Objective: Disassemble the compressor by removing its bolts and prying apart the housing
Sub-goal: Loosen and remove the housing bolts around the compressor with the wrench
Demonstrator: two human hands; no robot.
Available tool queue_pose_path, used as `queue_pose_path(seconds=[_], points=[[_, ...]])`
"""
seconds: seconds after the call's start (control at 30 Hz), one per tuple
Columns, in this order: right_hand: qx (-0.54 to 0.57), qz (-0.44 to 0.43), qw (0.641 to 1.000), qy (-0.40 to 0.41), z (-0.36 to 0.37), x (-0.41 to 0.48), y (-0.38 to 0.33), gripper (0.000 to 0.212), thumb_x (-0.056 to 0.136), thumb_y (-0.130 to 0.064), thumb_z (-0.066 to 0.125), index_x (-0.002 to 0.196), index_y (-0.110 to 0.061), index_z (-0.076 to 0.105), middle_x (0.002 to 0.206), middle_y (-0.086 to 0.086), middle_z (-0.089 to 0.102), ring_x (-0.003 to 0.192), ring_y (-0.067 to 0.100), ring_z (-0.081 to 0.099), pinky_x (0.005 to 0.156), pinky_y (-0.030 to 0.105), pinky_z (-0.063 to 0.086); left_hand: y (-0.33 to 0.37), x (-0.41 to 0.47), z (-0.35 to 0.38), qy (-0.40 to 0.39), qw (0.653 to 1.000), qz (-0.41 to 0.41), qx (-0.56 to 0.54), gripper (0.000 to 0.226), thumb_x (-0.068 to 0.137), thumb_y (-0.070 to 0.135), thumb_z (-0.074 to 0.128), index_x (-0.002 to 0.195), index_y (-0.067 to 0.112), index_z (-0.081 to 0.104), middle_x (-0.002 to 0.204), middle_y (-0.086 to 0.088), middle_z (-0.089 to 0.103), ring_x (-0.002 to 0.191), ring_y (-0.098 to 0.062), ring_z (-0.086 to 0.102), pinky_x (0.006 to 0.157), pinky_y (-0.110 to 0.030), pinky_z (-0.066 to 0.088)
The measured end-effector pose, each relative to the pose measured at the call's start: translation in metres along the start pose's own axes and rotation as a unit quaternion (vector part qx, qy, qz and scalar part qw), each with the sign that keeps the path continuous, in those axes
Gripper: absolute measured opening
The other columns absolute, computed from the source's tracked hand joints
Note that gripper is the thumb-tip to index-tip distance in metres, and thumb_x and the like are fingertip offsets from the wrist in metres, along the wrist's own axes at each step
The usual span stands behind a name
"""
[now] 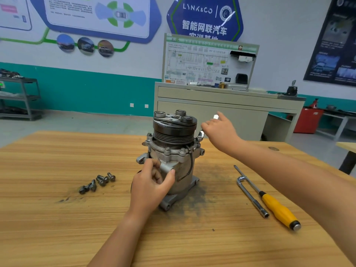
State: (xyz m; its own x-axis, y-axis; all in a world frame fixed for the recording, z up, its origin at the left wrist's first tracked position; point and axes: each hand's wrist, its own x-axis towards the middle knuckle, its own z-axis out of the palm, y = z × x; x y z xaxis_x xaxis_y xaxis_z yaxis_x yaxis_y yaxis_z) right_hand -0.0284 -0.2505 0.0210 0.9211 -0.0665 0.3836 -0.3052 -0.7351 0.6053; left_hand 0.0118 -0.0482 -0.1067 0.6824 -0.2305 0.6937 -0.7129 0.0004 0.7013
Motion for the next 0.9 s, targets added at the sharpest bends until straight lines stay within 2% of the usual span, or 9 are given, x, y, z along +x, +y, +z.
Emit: queue_pose_path(seconds=[0.07, 0.13, 0.2, 0.27, 0.33, 0.43, 0.57, 0.73, 0.9], points=[[0.011, -0.007, 1.000, 0.027, 0.005, 0.006, -0.001, 0.022, 0.090, -0.001, 0.046, 0.110, -0.006, 0.055, 0.109, 0.010, 0.064, 0.105, 0.025, 0.057, 0.113, 0.041, 0.013, -0.001, 0.000, 0.000, 0.000, 1.000, 0.009, 0.007, 0.023, 0.077, 0.026, 0.072, 0.080, 0.021, 0.049, 0.057, 0.012, 0.054, 0.046, -0.006, 0.046, 0.044, -0.014, 0.031], [0.026, -0.006, 0.999, 0.037, 0.007, 0.007, 0.000, 0.024, 0.090, -0.001, 0.045, 0.111, -0.007, 0.055, 0.109, 0.009, 0.064, 0.104, 0.025, 0.057, 0.111, 0.038, 0.019, -0.001, 0.000, -0.001, 0.000, 1.000, 0.011, 0.014, 0.023, 0.078, 0.021, 0.072, 0.080, 0.021, 0.049, 0.056, 0.011, 0.053, 0.046, -0.006, 0.046, 0.044, -0.014, 0.031], [0.077, 0.037, 0.995, 0.052, 0.005, 0.003, 0.000, 0.025, 0.092, -0.002, 0.042, 0.111, -0.008, 0.056, 0.106, 0.009, 0.065, 0.097, 0.027, 0.059, 0.091, 0.034, 0.037, -0.001, 0.000, -0.001, 0.000, 1.000, 0.015, 0.012, 0.023, 0.077, 0.019, 0.072, 0.080, 0.023, 0.049, 0.055, 0.011, 0.053, 0.045, -0.006, 0.046, 0.044, -0.014, 0.030], [0.185, 0.127, 0.969, 0.102, -0.002, -0.006, -0.001, 0.024, 0.097, -0.009, 0.039, 0.114, -0.009, 0.056, 0.097, 0.010, 0.066, 0.086, 0.029, 0.060, 0.064, 0.030, 0.036, -0.001, 0.000, 0.000, 0.001, 1.000, 0.016, 0.012, 0.023, 0.078, 0.018, 0.072, 0.081, 0.022, 0.049, 0.056, 0.010, 0.053, 0.046, -0.007, 0.046, 0.044, -0.015, 0.031], [0.290, 0.193, 0.926, 0.144, -0.011, -0.021, -0.004, 0.026, 0.100, -0.019, 0.036, 0.117, -0.008, 0.052, 0.082, 0.009, 0.062, 0.073, 0.028, 0.058, 0.058, 0.029, 0.034, -0.001, 0.001, 0.000, 0.004, 1.000, 0.015, 0.012, 0.024, 0.078, 0.016, 0.072, 0.081, 0.022, 0.050, 0.057, 0.012, 0.054, 0.047, -0.007, 0.048, 0.045, -0.015, 0.032], [0.364, 0.191, 0.898, 0.160, -0.026, -0.046, -0.007, 0.028, 0.100, -0.021, 0.033, 0.119, -0.008, 0.048, 0.068, 0.002, 0.053, 0.063, 0.025, 0.054, 0.054, 0.031, 0.037, 0.000, 0.001, 0.000, 0.007, 1.000, 0.018, 0.016, 0.024, 0.078, 0.016, 0.072, 0.080, 0.022, 0.049, 0.054, 0.012, 0.053, 0.048, -0.006, 0.049, 0.045, -0.014, 0.033], [0.342, 0.166, 0.922, 0.077, -0.040, -0.069, -0.004, 0.026, 0.099, -0.020, 0.034, 0.117, -0.010, 0.050, 0.067, 0.003, 0.051, 0.062, 0.025, 0.053, 0.054, 0.034, 0.041, 0.003, 0.001, -0.001, 0.017, 0.999, 0.025, 0.040, 0.022, 0.076, 0.016, 0.074, 0.080, 0.015, 0.052, 0.047, 0.009, 0.046, 0.050, -0.007, 0.050, 0.045, -0.014, 0.033], [0.242, 0.172, 0.954, -0.047, -0.035, -0.072, 0.001, 0.022, 0.096, -0.015, 0.036, 0.107, -0.012, 0.054, 0.072, 0.002, 0.050, 0.070, 0.022, 0.053, 0.056, 0.032, 0.041, 0.003, 0.001, -0.001, 0.017, 0.999, 0.029, 0.025, 0.029, 0.076, 0.018, 0.072, 0.076, 0.027, 0.045, 0.047, 0.008, 0.046, 0.049, -0.006, 0.051, 0.044, -0.012, 0.033], [0.211, 0.163, 0.960, -0.088, -0.029, -0.067, -0.011, 0.021, 0.094, -0.011, 0.039, 0.108, -0.014, 0.055, 0.067, -0.001, 0.043, 0.072, 0.019, 0.053, 0.061, 0.031, 0.047, 0.002, 0.001, 0.000, 0.017, 0.999, 0.028, 0.022, 0.029, 0.076, 0.018, 0.072, 0.075, 0.026, 0.044, 0.047, 0.008, 0.046, 0.048, -0.006, 0.050, 0.044, -0.013, 0.033]])
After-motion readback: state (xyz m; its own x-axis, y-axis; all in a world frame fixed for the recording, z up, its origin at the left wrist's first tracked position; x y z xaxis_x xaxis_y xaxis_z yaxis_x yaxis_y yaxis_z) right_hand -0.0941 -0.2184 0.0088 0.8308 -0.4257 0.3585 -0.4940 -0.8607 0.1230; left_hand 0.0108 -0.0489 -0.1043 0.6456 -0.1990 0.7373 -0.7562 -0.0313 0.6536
